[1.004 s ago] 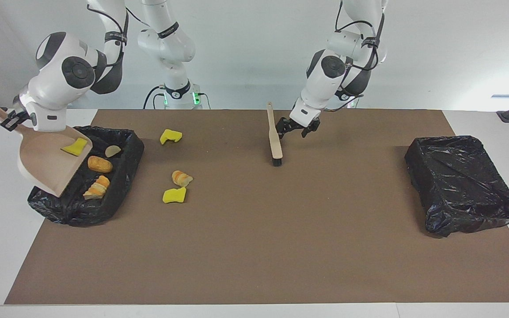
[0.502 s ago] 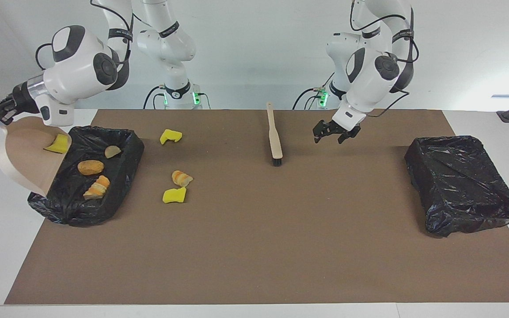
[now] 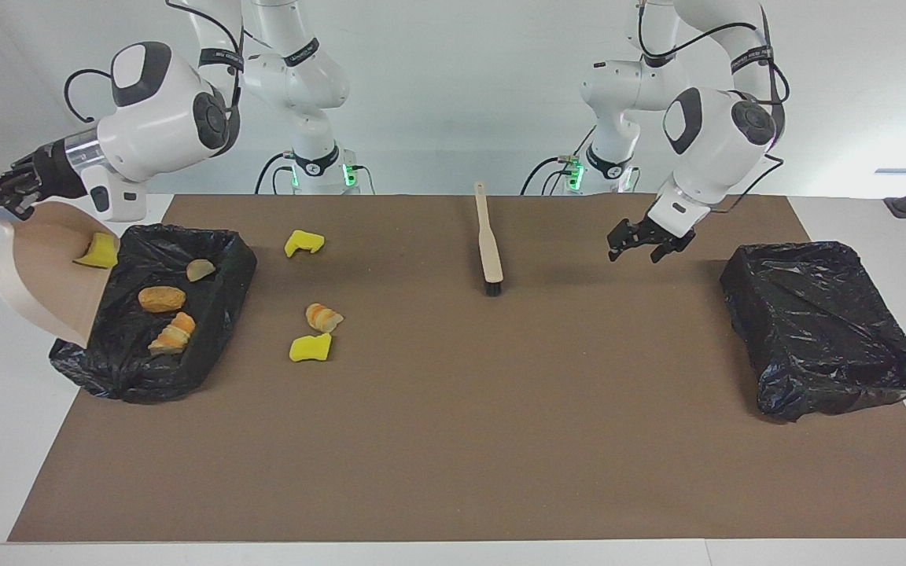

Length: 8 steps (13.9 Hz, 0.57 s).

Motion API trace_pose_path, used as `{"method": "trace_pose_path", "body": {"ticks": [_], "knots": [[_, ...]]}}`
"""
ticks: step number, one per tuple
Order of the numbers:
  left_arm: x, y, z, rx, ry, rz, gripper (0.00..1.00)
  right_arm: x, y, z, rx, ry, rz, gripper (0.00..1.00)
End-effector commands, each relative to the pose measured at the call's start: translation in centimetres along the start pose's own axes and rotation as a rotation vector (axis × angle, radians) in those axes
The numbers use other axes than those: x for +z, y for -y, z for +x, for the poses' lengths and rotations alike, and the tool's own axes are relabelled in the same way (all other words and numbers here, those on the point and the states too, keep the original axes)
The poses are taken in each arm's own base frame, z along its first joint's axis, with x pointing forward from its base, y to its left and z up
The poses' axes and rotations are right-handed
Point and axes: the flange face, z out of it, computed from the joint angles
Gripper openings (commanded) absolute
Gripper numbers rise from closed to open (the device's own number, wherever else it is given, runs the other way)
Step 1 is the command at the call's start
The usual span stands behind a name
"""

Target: Sweep and dump trash in bin

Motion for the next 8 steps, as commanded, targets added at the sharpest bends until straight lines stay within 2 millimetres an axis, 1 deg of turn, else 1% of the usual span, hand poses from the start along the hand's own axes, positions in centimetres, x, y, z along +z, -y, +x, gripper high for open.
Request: {"method": "trace_pose_path", "body": {"ticks": [1, 3, 4, 6, 8], "knots": [[-4.6, 1.2, 0.7, 0.062, 0.012, 0.048, 1.00, -1.1, 0.0, -0.4, -0.115, 0.039, -0.019, 0.00], [-7.4, 3.5, 1.3, 0.080, -0.020, 0.044, 1.00, -1.3, 0.1, -0.2, -0.137, 0.037, -0.021, 0.00], [-9.0, 4.2, 1.5, 0.075, -0.031, 0.043, 1.00, -1.3, 0.1, -0.3, -0.136, 0.039, -0.024, 0.00], [-12.9, 4.0, 1.5, 0.116, -0.052, 0.046, 1.00, -1.5, -0.1, -0.2, -0.135, 0.040, -0.029, 0.00], [-16.8, 3.7, 1.1, 0.150, -0.068, 0.047, 1.00, -1.5, -0.1, -0.1, -0.133, 0.035, -0.026, 0.00]]}}
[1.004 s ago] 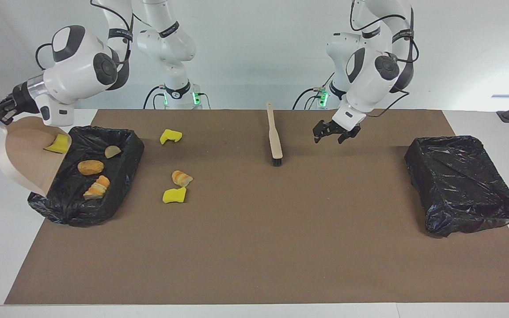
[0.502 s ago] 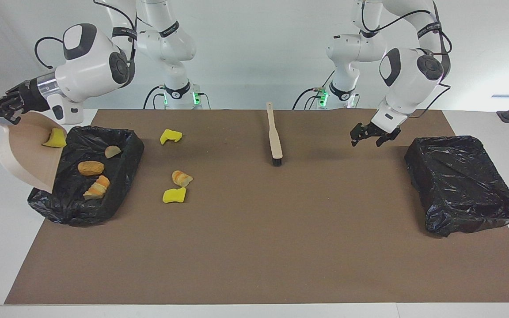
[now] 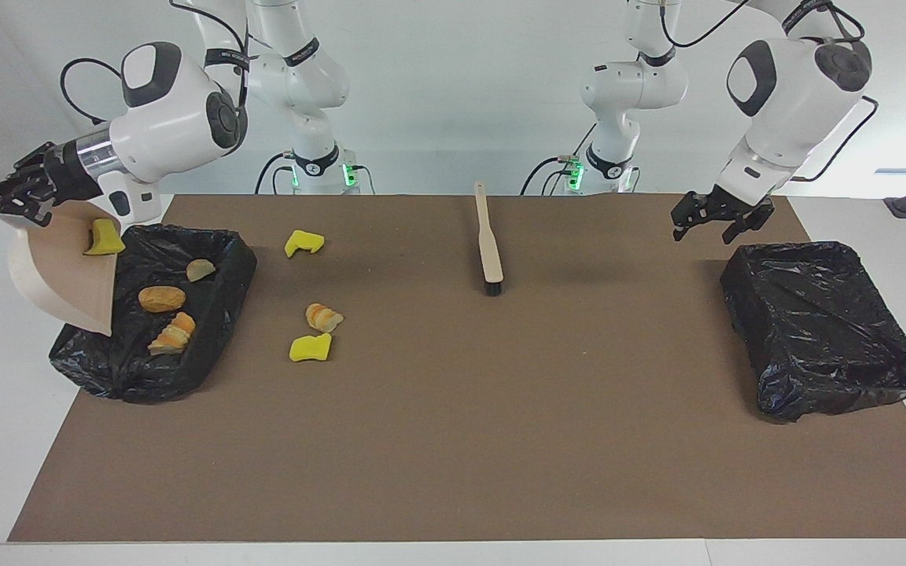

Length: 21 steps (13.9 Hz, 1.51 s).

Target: Sweep and dump trash in bin

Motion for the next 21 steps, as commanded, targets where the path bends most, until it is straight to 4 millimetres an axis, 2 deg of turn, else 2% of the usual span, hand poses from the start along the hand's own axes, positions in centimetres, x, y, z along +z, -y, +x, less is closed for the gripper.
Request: {"method": "trace_pose_path", "body": {"ticks": [1, 2, 5, 7, 8, 9, 10, 11, 13, 15, 16, 18, 21], "knots": [[-5.8, -0.4, -0.1, 0.039, -0.014, 0.021, 1.00, -0.3, 0.4, -0.4, -0.025, 0.024, 0.001, 0.00], [-7.5, -0.6, -0.3, 0.040, -0.017, 0.021, 1.00, -0.2, 0.5, -0.2, -0.018, 0.013, 0.005, 0.00], [-9.2, -0.6, -0.6, 0.035, -0.018, 0.028, 1.00, 0.1, 0.0, 2.2, 0.030, -0.052, 0.005, 0.00], [-8.9, -0.6, -0.3, 0.034, 0.016, 0.026, 1.00, 0.8, 0.3, 5.7, 0.067, -0.057, 0.014, 0.00], [-8.8, -0.5, -0.6, 0.042, 0.019, 0.026, 1.00, 0.8, 0.2, 6.6, 0.067, -0.049, -0.005, 0.00], [-8.0, 0.0, -1.0, 0.029, 0.037, 0.025, 1.00, 0.6, 0.2, 6.1, 0.054, -0.006, -0.015, 0.00], [-8.0, -0.1, -1.5, 0.025, 0.032, 0.025, 1.00, -1.3, -0.4, 5.4, 0.029, 0.064, -0.059, 0.00], [-7.9, -0.2, -1.7, 0.025, 0.034, 0.025, 1.00, -2.5, -0.1, 3.8, -0.013, 0.125, -0.079, 0.00], [-8.0, -0.6, -1.6, 0.033, 0.038, 0.024, 1.00, -3.7, -0.3, 2.1, -0.039, 0.159, -0.097, 0.00], [-8.8, -0.7, -1.4, 0.033, 0.035, 0.035, 1.00, -5.0, -0.5, 2.5, -0.036, 0.149, -0.088, 0.00], [-9.1, -0.4, -1.3, 0.026, 0.030, 0.050, 1.00, -5.0, -0.3, 2.7, -0.017, 0.107, -0.073, 0.00], [-9.4, -0.5, -1.3, 0.017, 0.025, 0.076, 1.00, -5.3, -0.1, 3.3, 0.017, -0.035, -0.042, 0.00], [-9.2, -0.1, -1.5, -0.012, 0.019, 0.076, 1.00, -7.0, -0.7, 4.1, 0.092, -0.243, -0.019, 0.00]]}}
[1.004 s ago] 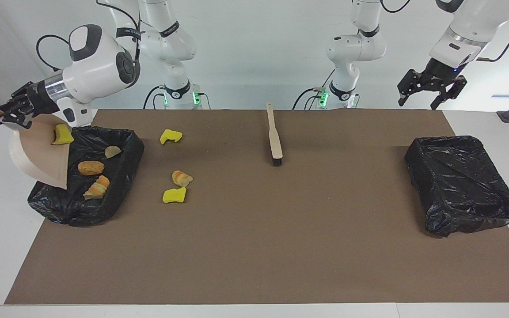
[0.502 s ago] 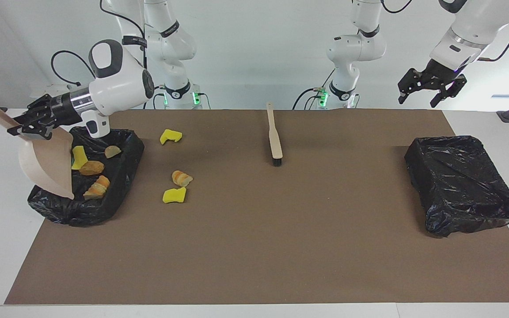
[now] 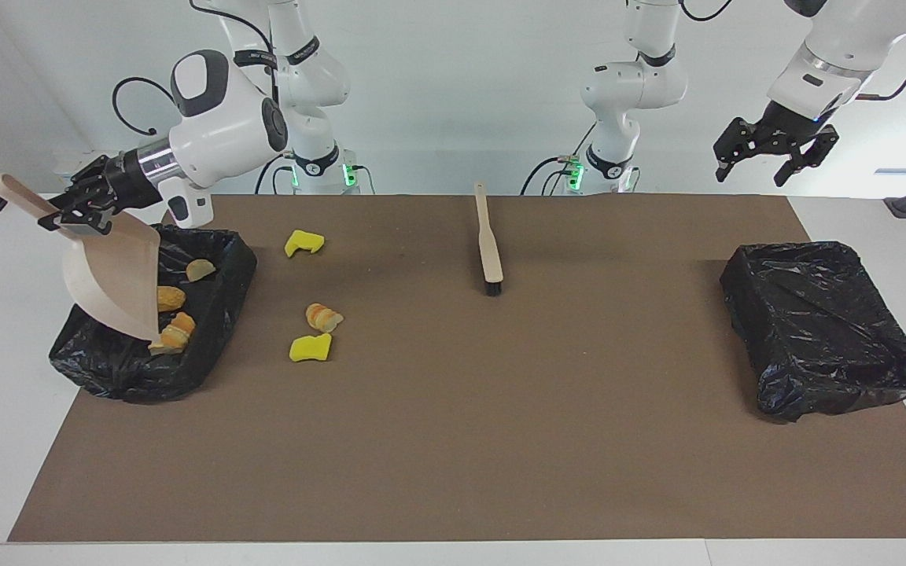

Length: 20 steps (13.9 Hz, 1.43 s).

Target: Sweep and dump trash in bin

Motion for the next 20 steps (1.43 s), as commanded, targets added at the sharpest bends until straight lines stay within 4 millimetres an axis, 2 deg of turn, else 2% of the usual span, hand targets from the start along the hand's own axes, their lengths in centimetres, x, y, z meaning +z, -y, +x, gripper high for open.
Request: {"method": "trace_pose_path", "body": {"ticks": [1, 5, 7, 8, 10, 14, 16, 20], "knots": [[-0.5, 0.5, -0.4, -0.025, 0.002, 0.022, 1.00, -1.4, -0.5, 0.2, 0.072, -0.214, 0.045, 0.00], [-0.6, 0.7, -0.1, -0.020, -0.009, 0.022, 1.00, -1.1, -0.6, 2.5, 0.193, -0.482, 0.139, 0.00], [-0.6, 0.7, -0.4, -0.020, 0.000, 0.021, 1.00, -0.8, -0.1, 3.7, 0.302, -0.674, 0.248, 0.00], [-0.6, 0.7, -0.2, -0.020, -0.006, 0.022, 1.00, -0.7, 0.4, 4.0, 0.377, -0.729, 0.322, 0.00], [-0.5, 0.7, -0.3, -0.020, -0.003, 0.022, 1.00, -1.9, 0.8, 5.3, 0.522, -0.742, 0.450, 0.00], [-0.6, 0.8, -0.3, -0.022, -0.003, 0.022, 1.00, -6.7, 0.5, 8.7, 0.752, -0.706, 0.615, 0.00], [-0.6, 0.8, -0.3, -0.022, -0.003, 0.022, 1.00, -8.6, 0.3, 9.5, 0.851, -0.740, 0.694, 0.00], [-0.6, 0.8, -0.3, -0.022, -0.003, 0.022, 1.00, -14.5, -2.0, 12.7, 1.017, -0.795, 0.883, 0.00]]}}
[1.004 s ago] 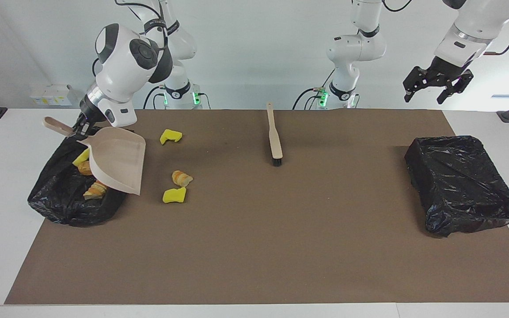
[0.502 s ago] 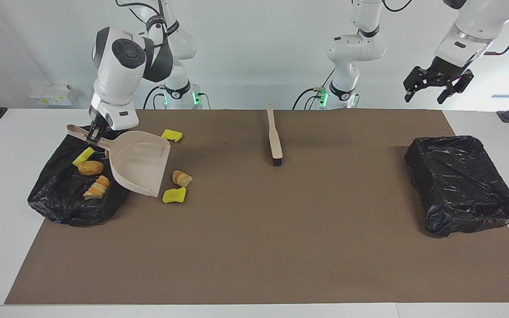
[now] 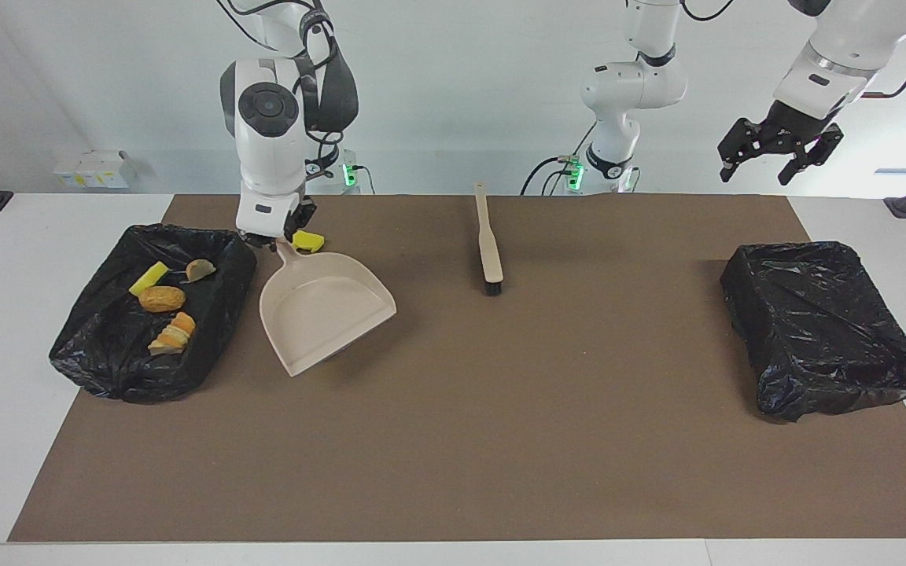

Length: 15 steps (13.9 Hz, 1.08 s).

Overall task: Sweep and dump trash in bin
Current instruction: 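Carry the dustpan with the right gripper back to the table center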

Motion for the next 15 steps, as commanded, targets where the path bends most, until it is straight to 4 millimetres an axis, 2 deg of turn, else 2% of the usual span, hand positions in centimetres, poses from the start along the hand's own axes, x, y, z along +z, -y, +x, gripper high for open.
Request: {"method": "trace_pose_path", "body": {"ticks": [1, 3, 5, 7, 8, 11, 15], "knots": [[-0.5, 0.2, -0.2, -0.005, -0.002, 0.020, 1.00, -1.0, 3.1, 3.4, 0.121, -0.023, 0.108, 0.00], [-0.5, 0.2, -0.2, -0.005, -0.002, 0.020, 1.00, -1.8, 5.6, 5.8, 0.199, -0.041, 0.155, 0.00], [-0.5, 0.2, -0.2, -0.005, -0.002, 0.020, 1.00, -2.4, 9.3, 8.2, 0.328, -0.035, 0.198, 0.00], [-0.5, 0.2, -0.2, -0.005, -0.002, 0.020, 1.00, -3.2, 11.1, 8.9, 0.539, -0.042, 0.266, 0.00], [-0.5, 0.2, -0.2, -0.005, -0.002, 0.020, 1.00, -3.1, 11.4, 9.2, 0.576, -0.041, 0.288, 0.00], [-0.5, 0.2, -0.2, -0.005, -0.002, 0.020, 1.00, -2.8, 15.0, 12.9, 0.521, -0.042, 0.265, 0.00], [-0.5, 0.2, -0.2, -0.005, -0.002, 0.020, 1.00, -2.1, 17.5, 17.5, 0.482, -0.052, 0.248, 0.00]]}}
